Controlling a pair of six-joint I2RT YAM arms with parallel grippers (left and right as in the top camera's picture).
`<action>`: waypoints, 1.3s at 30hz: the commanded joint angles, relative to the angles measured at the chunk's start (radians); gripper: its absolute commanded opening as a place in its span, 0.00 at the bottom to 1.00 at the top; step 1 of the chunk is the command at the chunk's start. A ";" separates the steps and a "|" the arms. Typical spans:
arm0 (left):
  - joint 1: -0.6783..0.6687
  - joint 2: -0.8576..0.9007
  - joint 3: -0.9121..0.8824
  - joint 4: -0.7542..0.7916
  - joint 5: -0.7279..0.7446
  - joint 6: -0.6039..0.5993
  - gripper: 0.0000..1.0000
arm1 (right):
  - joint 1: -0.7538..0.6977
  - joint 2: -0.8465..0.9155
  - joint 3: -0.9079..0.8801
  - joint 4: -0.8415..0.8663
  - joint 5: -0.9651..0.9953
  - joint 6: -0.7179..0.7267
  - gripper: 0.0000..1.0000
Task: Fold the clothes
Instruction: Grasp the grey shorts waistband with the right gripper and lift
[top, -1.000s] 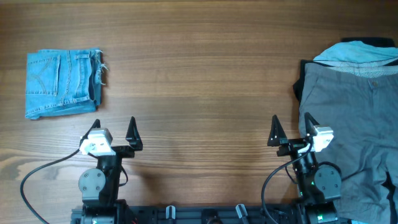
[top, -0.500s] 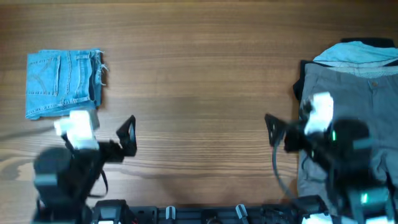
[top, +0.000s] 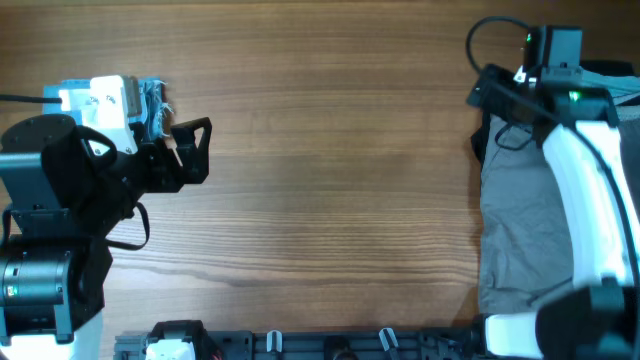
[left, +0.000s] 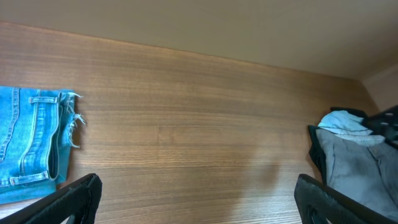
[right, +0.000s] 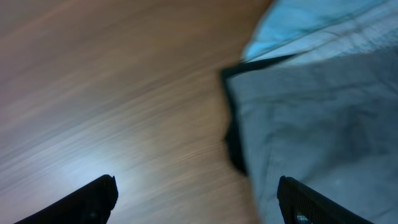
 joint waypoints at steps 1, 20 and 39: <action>0.006 -0.002 0.018 0.016 0.016 0.012 1.00 | -0.080 0.204 0.014 0.021 -0.064 -0.188 0.86; 0.006 0.201 0.018 -0.061 0.046 0.012 1.00 | -0.117 0.401 -0.002 0.065 -0.023 -0.286 0.31; 0.135 0.010 0.067 -0.049 0.008 0.012 1.00 | 0.134 0.042 0.426 -0.149 -0.529 -0.412 0.05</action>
